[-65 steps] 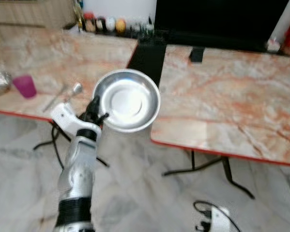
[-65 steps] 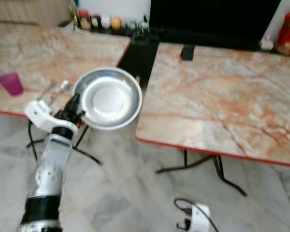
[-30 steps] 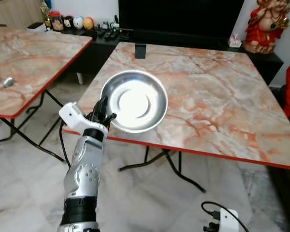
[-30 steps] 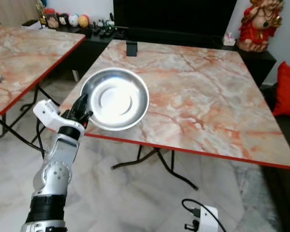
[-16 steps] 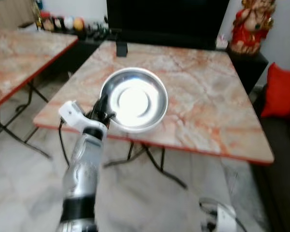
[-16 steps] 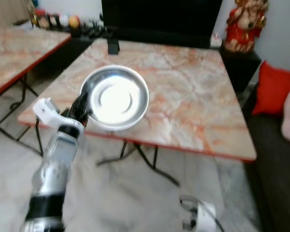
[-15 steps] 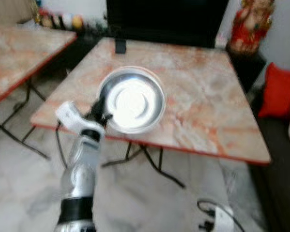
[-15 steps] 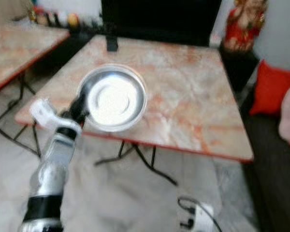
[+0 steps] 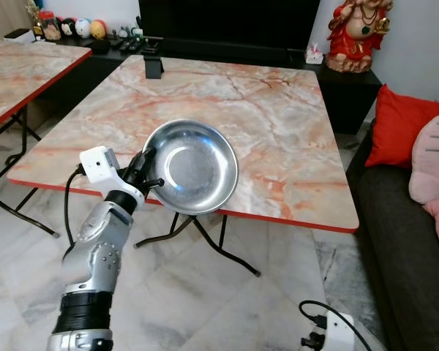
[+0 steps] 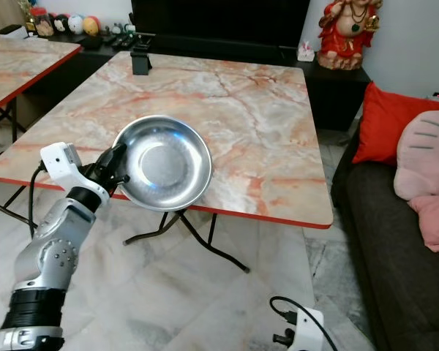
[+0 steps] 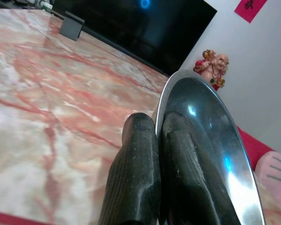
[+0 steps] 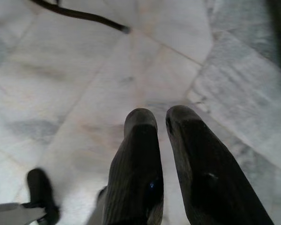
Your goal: Setting the table
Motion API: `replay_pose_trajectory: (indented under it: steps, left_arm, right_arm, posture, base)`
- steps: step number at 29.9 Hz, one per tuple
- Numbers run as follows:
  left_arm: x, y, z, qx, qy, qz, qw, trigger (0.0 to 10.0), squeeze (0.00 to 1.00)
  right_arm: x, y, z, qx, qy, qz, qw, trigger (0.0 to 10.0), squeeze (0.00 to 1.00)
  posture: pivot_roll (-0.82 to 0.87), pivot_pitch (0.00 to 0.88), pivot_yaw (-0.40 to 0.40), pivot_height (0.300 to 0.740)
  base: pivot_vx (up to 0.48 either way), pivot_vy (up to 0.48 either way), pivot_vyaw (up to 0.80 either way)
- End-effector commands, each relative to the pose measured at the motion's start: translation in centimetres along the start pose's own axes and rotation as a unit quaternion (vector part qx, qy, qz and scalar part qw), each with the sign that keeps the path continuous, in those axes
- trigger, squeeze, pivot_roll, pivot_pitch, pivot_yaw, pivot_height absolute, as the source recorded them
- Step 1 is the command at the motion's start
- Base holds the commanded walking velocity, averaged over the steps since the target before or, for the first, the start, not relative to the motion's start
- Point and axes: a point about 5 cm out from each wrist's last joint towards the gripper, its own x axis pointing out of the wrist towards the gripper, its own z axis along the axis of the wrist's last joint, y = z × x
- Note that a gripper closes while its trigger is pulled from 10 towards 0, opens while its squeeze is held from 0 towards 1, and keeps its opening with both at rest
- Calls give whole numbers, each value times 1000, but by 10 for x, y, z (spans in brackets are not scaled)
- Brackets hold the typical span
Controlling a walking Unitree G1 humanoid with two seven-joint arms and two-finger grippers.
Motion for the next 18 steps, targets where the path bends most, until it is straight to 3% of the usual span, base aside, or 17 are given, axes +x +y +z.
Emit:
replay_pose_trajectory:
  steps: [1,6,18]
  left_arm:
    - [2,-2,6,-1,0,-15,1000,10000,0]
    - [1,7,4,-57,-15,24,998,10000,0]
    - [2,0,0,-83,-26,33,996,10000,0]
  right_arm:
    - [1,-4,4,1,-7,-6,1000,10000,0]
    - [0,-6,3,1,-6,-6,1000,10000,0]
    - [0,-9,2,2,-5,-4,1000,10000,0]
  posture:
    - [48,0,-37,740]
    - [47,0,-40,740]
    - [45,0,-38,740]
  base:
    - [0,0,0]
    - [0,0,-115]
    - [0,0,-722]
